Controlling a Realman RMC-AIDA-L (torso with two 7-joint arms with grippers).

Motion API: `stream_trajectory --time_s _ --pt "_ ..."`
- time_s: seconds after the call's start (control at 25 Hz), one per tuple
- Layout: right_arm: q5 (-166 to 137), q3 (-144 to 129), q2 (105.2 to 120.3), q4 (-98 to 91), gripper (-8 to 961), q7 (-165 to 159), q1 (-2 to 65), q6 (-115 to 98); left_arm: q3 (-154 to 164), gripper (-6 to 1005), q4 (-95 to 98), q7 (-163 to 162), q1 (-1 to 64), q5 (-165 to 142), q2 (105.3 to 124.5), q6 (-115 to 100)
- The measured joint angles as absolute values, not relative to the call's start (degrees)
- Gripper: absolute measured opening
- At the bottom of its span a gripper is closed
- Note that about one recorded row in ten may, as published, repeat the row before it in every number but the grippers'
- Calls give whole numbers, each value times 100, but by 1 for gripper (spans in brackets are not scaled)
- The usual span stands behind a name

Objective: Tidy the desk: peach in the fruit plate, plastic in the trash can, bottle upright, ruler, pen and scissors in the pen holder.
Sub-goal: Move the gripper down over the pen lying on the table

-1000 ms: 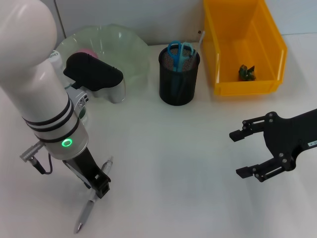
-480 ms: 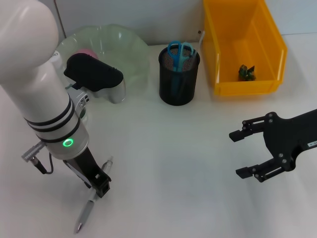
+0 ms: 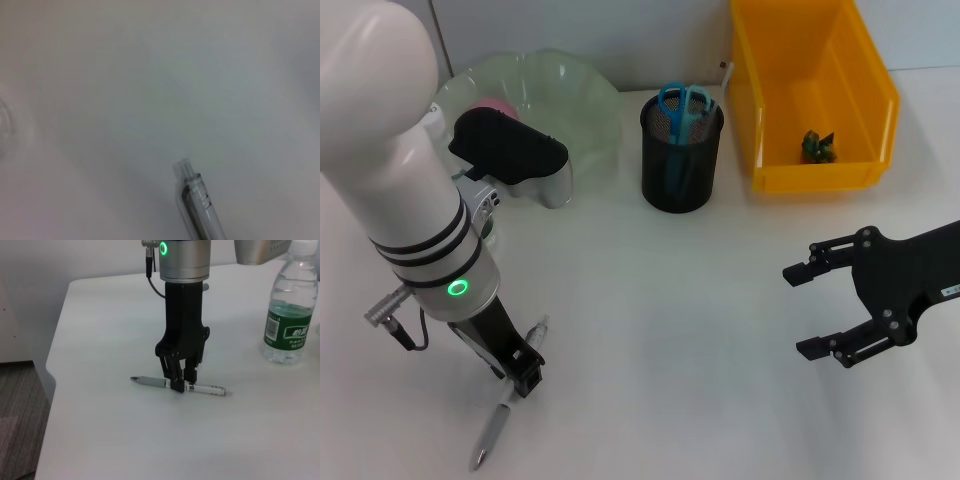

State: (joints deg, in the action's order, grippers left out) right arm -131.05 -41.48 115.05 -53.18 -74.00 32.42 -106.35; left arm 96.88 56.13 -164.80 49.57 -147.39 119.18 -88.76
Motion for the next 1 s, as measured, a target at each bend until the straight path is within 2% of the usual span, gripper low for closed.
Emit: stream_trajectory --time_s 0.2,0.64,1.0 --pt "-13105 -4141 11504 -5317 826 -7400 3243 -10635 9812 296 5596 -16480 4962 -14738 11918 -8833" --pt "-13103 -4140 11505 -5321 825 -7411 3243 -10635 9836 145 5639 -16445 4964 -14792 11918 -8846" --pt "-13103 -4133 11504 -5327 826 -7435 3243 -10635 9819 132 5655 -16419 4966 -14797 11918 -8857"
